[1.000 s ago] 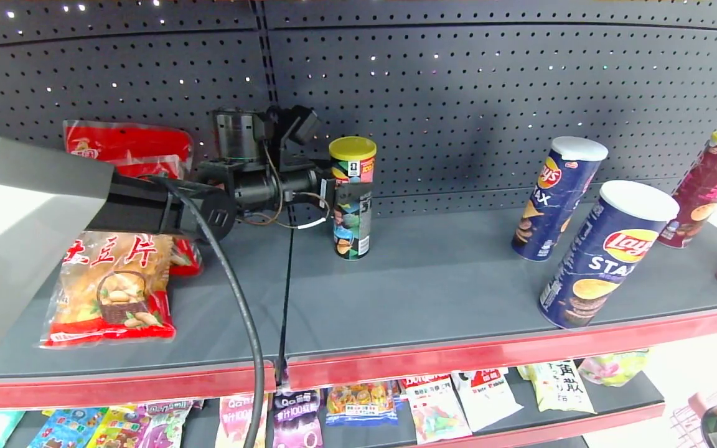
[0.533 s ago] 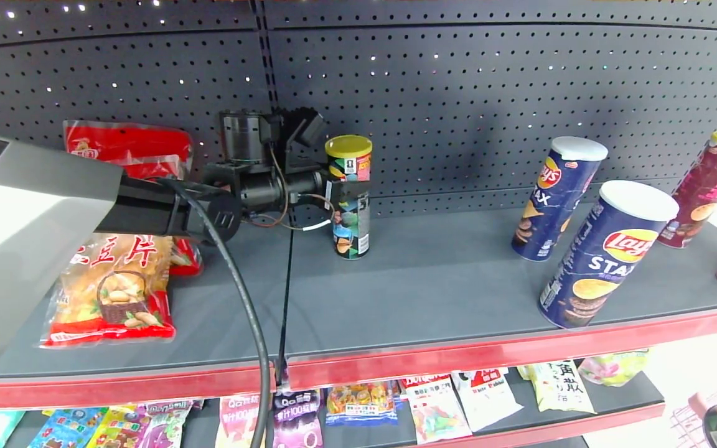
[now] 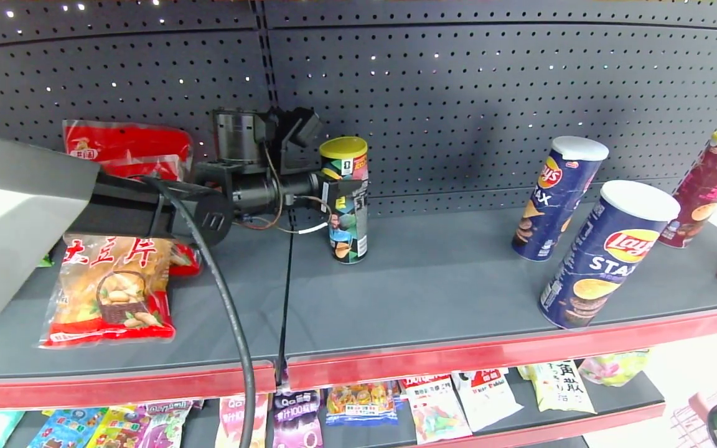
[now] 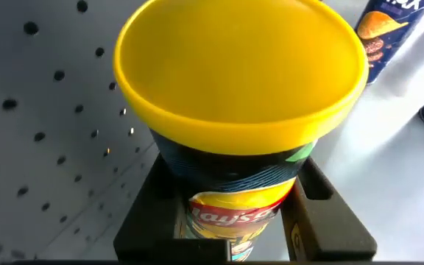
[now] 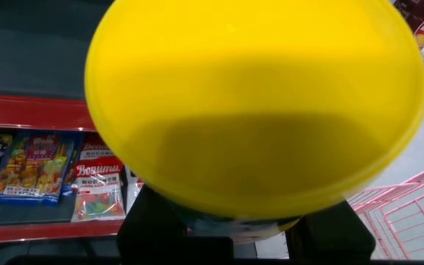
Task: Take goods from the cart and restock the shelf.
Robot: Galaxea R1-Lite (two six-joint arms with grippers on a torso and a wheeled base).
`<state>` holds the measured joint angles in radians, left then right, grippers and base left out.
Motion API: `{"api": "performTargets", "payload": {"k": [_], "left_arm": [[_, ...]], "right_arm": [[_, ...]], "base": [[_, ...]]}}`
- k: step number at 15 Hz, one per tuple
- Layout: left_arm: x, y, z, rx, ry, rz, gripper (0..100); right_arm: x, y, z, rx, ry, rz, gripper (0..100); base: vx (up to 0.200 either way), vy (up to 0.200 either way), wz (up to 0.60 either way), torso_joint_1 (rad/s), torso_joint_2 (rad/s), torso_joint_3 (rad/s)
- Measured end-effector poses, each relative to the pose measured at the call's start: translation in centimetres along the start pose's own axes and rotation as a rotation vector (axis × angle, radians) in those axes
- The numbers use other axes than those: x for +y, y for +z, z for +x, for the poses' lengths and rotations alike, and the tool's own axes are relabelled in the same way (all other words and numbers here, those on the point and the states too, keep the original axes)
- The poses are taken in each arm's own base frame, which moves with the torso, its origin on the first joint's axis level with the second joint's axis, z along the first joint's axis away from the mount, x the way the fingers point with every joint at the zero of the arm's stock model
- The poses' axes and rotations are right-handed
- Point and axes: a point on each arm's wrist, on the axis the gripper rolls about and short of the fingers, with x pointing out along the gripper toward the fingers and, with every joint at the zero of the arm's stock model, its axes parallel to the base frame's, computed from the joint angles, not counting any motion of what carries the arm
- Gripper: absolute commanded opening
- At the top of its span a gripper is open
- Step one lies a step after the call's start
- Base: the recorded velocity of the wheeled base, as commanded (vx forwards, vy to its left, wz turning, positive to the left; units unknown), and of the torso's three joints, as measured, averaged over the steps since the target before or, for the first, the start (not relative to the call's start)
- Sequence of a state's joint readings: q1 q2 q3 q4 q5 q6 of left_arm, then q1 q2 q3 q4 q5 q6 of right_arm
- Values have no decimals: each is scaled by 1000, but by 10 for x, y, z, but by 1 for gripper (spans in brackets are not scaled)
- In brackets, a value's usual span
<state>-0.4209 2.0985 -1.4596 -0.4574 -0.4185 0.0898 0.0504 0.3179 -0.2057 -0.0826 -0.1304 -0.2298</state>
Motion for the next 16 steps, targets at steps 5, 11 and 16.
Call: {"api": "performTargets", "payload": {"k": [5,11,16], "left_arm": [[-34,21,-54,7,126,-35,0],[-71,15,-109,37,14,-91,0],[-89,7,-128,42,109,-52,0]], "right_arm": [[-1,3,-1,-10,-5,1,0],[-1,4,-1,-17,-5,3,0],[-1,4,-1,-17,-5,2,0]], "base": [[0,0,0,0,0,0],[0,0,0,0,0,0],[0,0,0,0,0,0]]}}
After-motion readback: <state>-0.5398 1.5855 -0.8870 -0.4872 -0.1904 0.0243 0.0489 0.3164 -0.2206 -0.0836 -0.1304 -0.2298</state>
